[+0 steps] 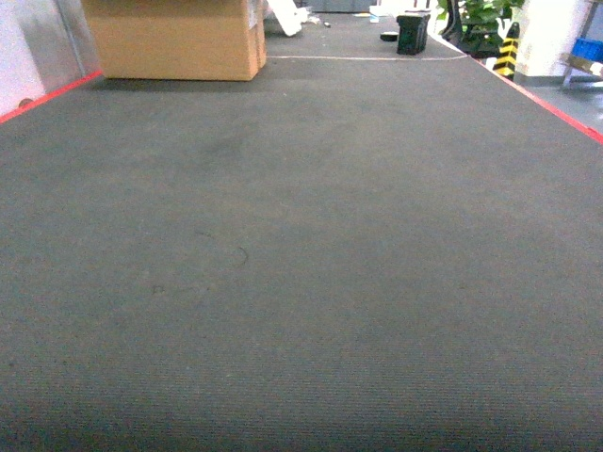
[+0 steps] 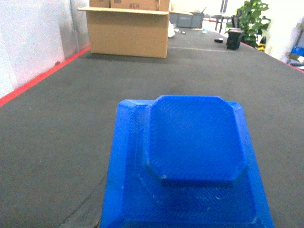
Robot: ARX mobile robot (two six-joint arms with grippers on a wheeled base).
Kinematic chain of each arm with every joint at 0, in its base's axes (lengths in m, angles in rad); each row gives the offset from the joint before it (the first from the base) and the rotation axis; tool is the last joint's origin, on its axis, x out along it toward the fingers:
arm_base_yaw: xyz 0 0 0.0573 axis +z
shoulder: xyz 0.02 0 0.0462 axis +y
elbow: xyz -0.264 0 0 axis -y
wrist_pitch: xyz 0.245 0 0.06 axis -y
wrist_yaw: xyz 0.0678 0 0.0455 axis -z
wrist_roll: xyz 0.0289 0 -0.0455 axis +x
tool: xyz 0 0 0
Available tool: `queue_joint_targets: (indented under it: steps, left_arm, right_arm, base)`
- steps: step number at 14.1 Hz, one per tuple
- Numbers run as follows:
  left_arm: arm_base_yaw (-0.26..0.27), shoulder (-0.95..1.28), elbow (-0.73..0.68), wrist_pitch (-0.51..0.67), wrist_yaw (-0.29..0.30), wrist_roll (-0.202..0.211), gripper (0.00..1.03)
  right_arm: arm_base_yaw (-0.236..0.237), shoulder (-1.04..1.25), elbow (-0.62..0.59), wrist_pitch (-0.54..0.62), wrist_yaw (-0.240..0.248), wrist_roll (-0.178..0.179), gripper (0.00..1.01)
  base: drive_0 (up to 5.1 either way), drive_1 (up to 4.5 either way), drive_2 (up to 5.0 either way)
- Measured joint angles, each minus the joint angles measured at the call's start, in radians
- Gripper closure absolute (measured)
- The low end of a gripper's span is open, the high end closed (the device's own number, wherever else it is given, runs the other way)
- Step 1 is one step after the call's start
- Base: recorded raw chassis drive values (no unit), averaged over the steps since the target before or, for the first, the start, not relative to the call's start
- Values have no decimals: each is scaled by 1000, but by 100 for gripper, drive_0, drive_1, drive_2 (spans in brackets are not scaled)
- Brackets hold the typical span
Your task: Sort blue parts and orange caps into right shelf containers
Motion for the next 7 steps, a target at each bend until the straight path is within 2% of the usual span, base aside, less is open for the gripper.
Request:
queue_joint_targets:
  steps: [7]
  left_arm:
    - [0, 0, 0, 4, 0, 0, 61]
  right_arm:
    - [0, 0, 0, -1, 0, 0, 57]
  base:
    - [0, 0, 0]
